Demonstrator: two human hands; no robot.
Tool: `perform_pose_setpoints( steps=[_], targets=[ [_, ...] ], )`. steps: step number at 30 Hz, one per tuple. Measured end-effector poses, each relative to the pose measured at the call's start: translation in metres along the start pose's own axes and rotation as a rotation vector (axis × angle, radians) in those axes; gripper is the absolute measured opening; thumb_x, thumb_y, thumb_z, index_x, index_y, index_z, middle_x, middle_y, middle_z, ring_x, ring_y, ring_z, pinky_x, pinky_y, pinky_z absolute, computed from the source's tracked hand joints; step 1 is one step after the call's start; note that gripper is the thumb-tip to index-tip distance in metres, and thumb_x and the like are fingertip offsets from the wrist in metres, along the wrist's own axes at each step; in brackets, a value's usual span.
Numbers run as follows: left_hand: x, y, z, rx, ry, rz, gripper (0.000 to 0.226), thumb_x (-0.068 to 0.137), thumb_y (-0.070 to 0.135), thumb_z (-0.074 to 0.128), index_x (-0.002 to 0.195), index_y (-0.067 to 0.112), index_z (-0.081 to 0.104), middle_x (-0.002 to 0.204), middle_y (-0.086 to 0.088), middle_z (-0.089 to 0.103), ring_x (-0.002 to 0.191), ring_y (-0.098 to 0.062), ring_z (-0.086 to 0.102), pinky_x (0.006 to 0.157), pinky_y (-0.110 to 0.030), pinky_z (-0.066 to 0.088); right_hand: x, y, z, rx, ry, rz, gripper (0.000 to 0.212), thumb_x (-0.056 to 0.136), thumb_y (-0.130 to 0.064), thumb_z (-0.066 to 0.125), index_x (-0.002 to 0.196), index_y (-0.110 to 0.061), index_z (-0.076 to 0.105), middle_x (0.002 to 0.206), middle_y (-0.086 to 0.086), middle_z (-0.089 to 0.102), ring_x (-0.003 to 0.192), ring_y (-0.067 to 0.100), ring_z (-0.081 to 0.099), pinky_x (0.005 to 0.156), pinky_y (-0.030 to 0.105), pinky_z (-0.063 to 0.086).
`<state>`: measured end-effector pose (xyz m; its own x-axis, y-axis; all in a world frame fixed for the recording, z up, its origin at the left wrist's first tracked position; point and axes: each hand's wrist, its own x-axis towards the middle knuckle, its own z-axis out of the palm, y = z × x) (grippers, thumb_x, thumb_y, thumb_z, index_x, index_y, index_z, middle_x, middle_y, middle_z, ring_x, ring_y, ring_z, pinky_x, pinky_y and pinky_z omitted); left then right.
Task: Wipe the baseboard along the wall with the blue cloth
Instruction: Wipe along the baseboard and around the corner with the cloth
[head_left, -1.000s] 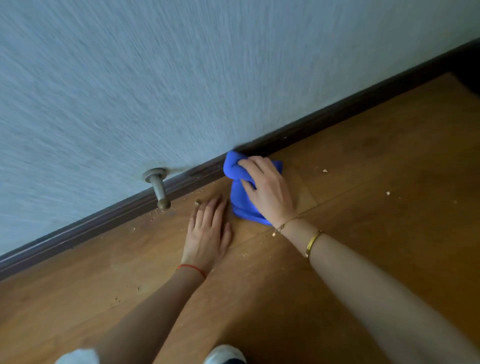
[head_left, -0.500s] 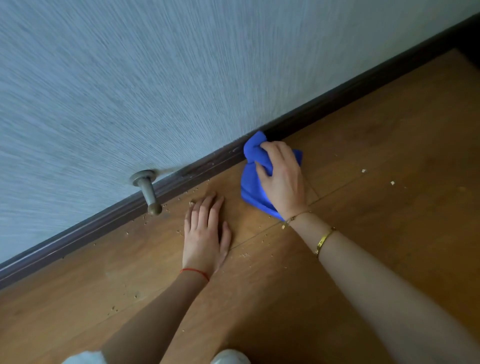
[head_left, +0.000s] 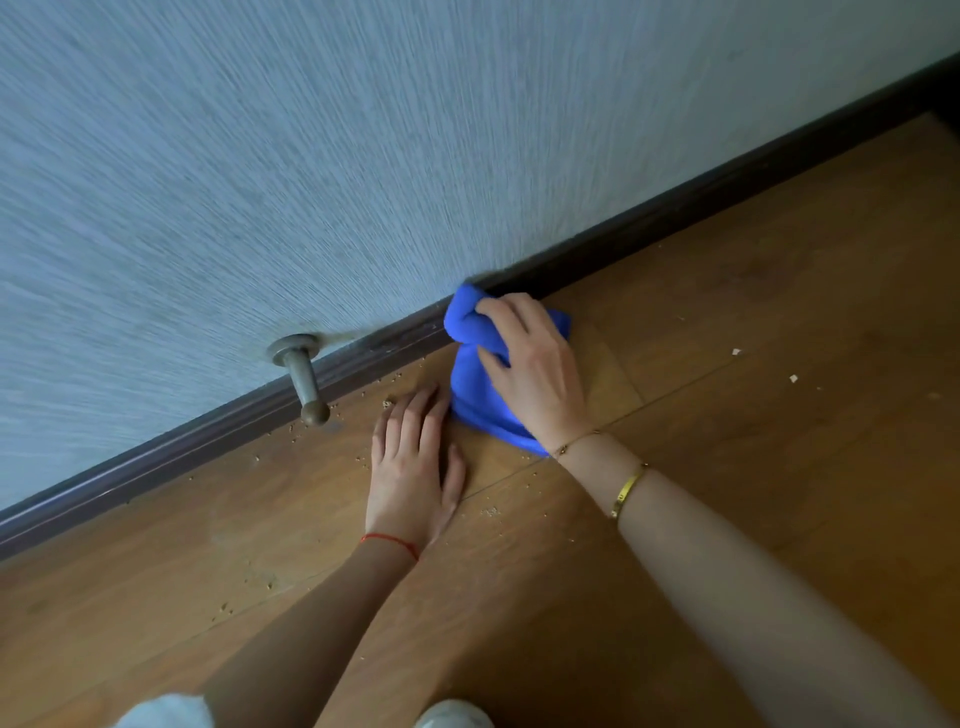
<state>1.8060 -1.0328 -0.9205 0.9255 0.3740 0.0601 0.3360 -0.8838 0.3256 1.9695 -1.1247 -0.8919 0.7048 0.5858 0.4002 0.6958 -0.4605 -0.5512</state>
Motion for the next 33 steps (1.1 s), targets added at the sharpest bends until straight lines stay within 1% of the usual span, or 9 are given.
perform_pose_setpoints(
  steps=[4,6,11,14,20,24,28,30,33],
  targets=[
    [0.001,0.0,-0.001,0.008,-0.019,0.001,0.053,0.096,0.029,0.047,0.146,0.012,0.045,0.151,-0.007,0.042,0.143,-0.028,0.036,0.122,-0.047,0.02,0.01,0.024,-0.014,0.081,0.293,0.327,0.036,0.077,-0.002,0.068,0.113,-0.005,0.064,0.107,0.011,0.06,0.101,0.024,0.058,0.086,0.028,0.046],
    [0.0,0.0,-0.001,0.005,-0.02,-0.001,0.053,0.097,0.03,0.046,0.146,0.013,0.045,0.151,-0.007,0.041,0.143,-0.027,0.035,0.123,-0.046,0.019,0.014,0.026,-0.017,0.067,0.327,0.368,0.035,0.079,-0.002,0.067,0.114,-0.004,0.063,0.109,0.013,0.059,0.101,0.024,0.059,0.085,0.028,0.048],
    [0.001,0.001,-0.002,0.012,-0.013,-0.003,0.052,0.094,0.029,0.046,0.143,0.008,0.048,0.15,-0.01,0.044,0.14,-0.03,0.038,0.121,-0.044,0.019,0.005,-0.011,0.006,-0.04,0.047,-0.119,0.032,0.079,-0.002,0.059,0.11,-0.002,0.065,0.102,0.016,0.06,0.091,0.031,0.06,0.079,0.039,0.054],
    [0.001,0.0,-0.002,-0.003,-0.005,0.003,0.052,0.094,0.028,0.046,0.14,0.007,0.05,0.149,-0.011,0.044,0.139,-0.032,0.039,0.12,-0.046,0.022,0.01,-0.015,0.005,-0.08,-0.033,-0.247,0.031,0.077,-0.002,0.054,0.106,-0.002,0.066,0.097,0.015,0.06,0.083,0.031,0.058,0.075,0.041,0.052],
    [0.001,0.001,-0.002,0.0,-0.016,-0.014,0.052,0.096,0.029,0.048,0.146,0.013,0.045,0.151,-0.007,0.042,0.143,-0.027,0.035,0.123,-0.04,0.013,0.013,0.035,-0.027,0.016,0.251,0.24,0.034,0.08,-0.001,0.062,0.114,-0.004,0.063,0.11,0.015,0.057,0.103,0.028,0.059,0.086,0.037,0.053],
    [0.001,0.001,-0.003,0.0,-0.015,-0.015,0.053,0.096,0.03,0.046,0.145,0.012,0.046,0.15,-0.008,0.043,0.142,-0.027,0.035,0.123,-0.039,0.013,0.011,0.009,-0.013,-0.065,0.133,0.081,0.037,0.08,-0.006,0.065,0.117,-0.004,0.061,0.114,0.015,0.058,0.106,0.028,0.058,0.092,0.031,0.049],
    [0.001,0.001,-0.002,-0.01,-0.008,-0.003,0.053,0.095,0.029,0.046,0.144,0.01,0.047,0.149,-0.009,0.044,0.14,-0.028,0.037,0.121,-0.044,0.02,0.008,-0.005,0.003,-0.018,0.052,-0.038,0.036,0.081,-0.009,0.061,0.116,-0.004,0.063,0.111,0.014,0.06,0.104,0.027,0.057,0.094,0.034,0.049],
    [0.001,0.0,-0.002,-0.011,0.001,0.007,0.053,0.094,0.028,0.048,0.144,0.011,0.047,0.148,-0.008,0.045,0.139,-0.028,0.038,0.121,-0.043,0.02,0.008,0.007,-0.004,0.003,0.142,0.042,0.034,0.08,-0.007,0.061,0.115,-0.006,0.063,0.109,0.013,0.06,0.103,0.028,0.059,0.091,0.033,0.05],
    [0.001,0.0,-0.002,-0.009,0.004,0.001,0.052,0.095,0.026,0.051,0.145,0.012,0.047,0.149,-0.008,0.044,0.14,-0.028,0.036,0.123,-0.042,0.018,0.013,0.032,-0.021,0.084,0.313,0.31,0.034,0.08,-0.002,0.067,0.114,-0.005,0.064,0.11,0.012,0.06,0.103,0.024,0.06,0.089,0.027,0.049]
  ],
)
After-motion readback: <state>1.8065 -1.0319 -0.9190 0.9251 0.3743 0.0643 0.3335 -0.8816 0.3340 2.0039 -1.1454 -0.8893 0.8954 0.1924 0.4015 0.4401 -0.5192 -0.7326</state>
